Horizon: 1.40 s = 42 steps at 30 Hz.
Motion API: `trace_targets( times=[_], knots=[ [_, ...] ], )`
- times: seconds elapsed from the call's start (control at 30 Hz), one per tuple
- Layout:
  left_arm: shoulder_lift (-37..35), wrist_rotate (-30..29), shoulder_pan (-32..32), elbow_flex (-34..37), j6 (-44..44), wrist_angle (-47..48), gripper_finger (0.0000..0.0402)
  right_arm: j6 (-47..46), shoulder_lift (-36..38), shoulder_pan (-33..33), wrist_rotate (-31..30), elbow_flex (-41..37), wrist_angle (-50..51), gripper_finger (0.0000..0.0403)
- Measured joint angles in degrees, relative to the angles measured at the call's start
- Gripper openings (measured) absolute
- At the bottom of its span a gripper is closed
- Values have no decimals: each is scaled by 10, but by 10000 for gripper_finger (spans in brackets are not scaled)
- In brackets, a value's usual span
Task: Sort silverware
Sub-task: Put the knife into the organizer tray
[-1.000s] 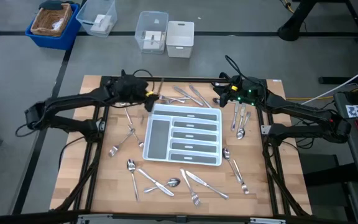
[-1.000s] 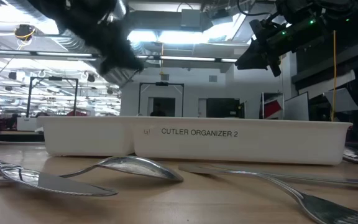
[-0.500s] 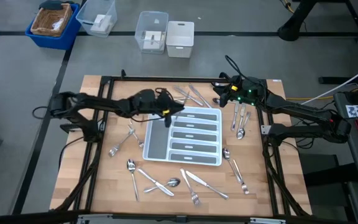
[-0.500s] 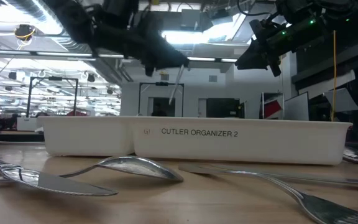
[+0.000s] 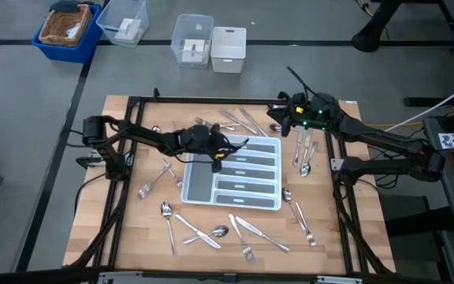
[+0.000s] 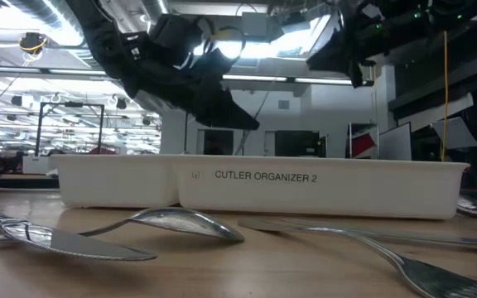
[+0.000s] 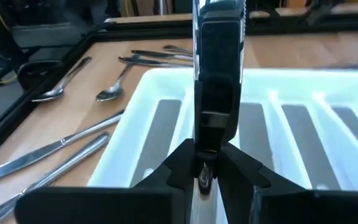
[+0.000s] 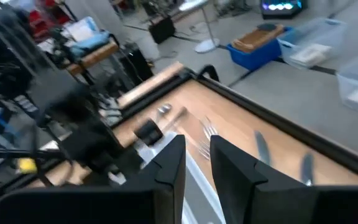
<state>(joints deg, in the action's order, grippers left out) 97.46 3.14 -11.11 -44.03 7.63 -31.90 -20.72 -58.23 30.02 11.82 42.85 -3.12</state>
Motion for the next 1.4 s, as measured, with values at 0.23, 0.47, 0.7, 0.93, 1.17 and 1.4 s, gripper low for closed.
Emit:
trace_targets(
  times=[0.23, 0.47, 0.7, 0.93, 1.17, 1.4],
  knots=[
    [3, 0, 2, 0, 18, 5, 52, 1, 0, 0, 32, 46, 2, 78],
    [3, -1, 2, 0, 9, 14, 62, 20, 0, 0, 64, 77, 6, 78],
    [3, -22, 2, 0, -43, 15, 109, 73, 0, 0, 46, 97, 90, 78],
    [3, -17, 10, 0, -126, 8, 131, 170, -4, 7, -107, 98, 236, 78],
    [-1, -2, 23, 0, -228, -26, 122, 222, -66, 90, -108, 98, 308, 78],
    [-19, -1, 25, 0, -257, -36, 120, 296, -173, 158, -32, 98, 342, 78]
  ],
)
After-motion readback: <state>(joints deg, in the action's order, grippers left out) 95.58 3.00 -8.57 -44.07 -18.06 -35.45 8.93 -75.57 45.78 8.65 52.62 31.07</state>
